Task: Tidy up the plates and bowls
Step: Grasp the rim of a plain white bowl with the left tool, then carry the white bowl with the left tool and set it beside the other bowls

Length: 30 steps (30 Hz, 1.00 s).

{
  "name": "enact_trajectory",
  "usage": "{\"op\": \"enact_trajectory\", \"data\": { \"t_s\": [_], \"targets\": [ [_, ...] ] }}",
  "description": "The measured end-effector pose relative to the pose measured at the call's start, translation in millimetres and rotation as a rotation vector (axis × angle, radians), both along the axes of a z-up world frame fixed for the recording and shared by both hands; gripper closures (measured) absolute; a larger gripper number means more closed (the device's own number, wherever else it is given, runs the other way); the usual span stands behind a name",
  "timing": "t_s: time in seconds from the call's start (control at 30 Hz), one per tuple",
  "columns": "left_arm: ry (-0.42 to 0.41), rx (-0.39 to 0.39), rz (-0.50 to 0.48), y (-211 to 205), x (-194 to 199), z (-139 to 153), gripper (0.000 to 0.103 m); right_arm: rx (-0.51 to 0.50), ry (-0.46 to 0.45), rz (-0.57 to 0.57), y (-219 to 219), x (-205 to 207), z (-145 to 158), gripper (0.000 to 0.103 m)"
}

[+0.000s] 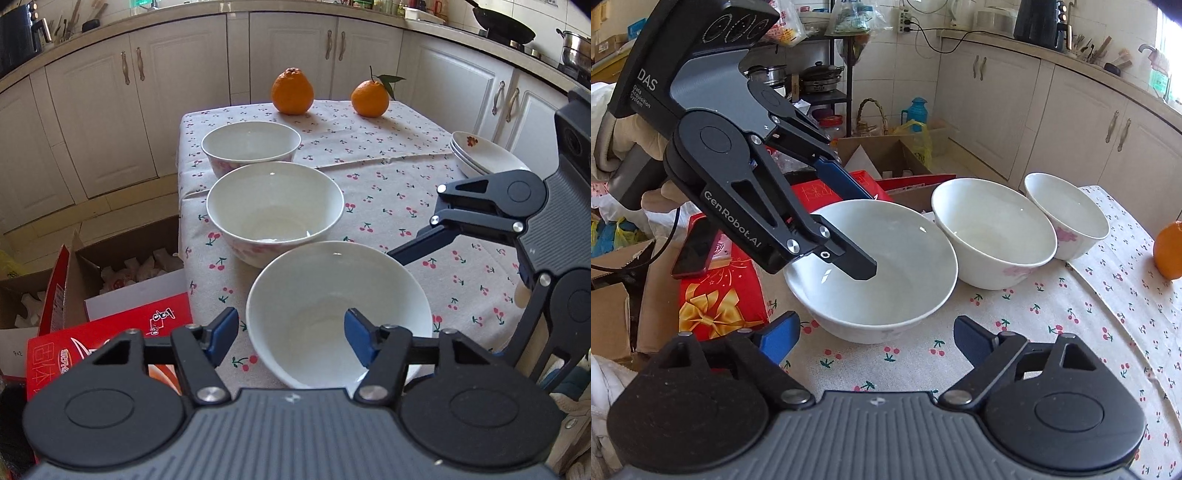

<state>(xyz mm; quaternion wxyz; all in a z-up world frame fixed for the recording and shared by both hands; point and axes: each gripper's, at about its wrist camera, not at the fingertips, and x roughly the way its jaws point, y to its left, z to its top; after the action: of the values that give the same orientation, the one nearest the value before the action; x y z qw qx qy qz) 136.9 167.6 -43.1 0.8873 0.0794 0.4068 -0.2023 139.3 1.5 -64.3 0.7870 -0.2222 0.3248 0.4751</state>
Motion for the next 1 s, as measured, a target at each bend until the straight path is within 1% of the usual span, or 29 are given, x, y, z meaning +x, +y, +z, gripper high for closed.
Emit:
{"op": "enact_trajectory", "data": {
  "t_s": [0.07,0.2,0.27,0.77,1.0],
  "targets": [
    [0.003,-0.001,-0.006,0,2,0,0.044,-0.008,-0.001,0.014,2,1,0,0.018],
    [0.021,-0.014,-0.013,0,6,-1,0.05,-0.012,-0.014,0.03,4,0,1,0.02],
    [0.024,-0.013,-0.014,1,6,-1,0.051,-0.006,-0.003,0.036,5,1,1,0.023],
    [0.044,0.005,-0.021,-3,10,-2,0.051,0.007,0.02,0.04,3,5,5,0.023],
    [0.036,0.003,-0.029,-10,6,5,0.051,0.011,0.015,0.043,-5,2,11,0.023]
  ]
}}
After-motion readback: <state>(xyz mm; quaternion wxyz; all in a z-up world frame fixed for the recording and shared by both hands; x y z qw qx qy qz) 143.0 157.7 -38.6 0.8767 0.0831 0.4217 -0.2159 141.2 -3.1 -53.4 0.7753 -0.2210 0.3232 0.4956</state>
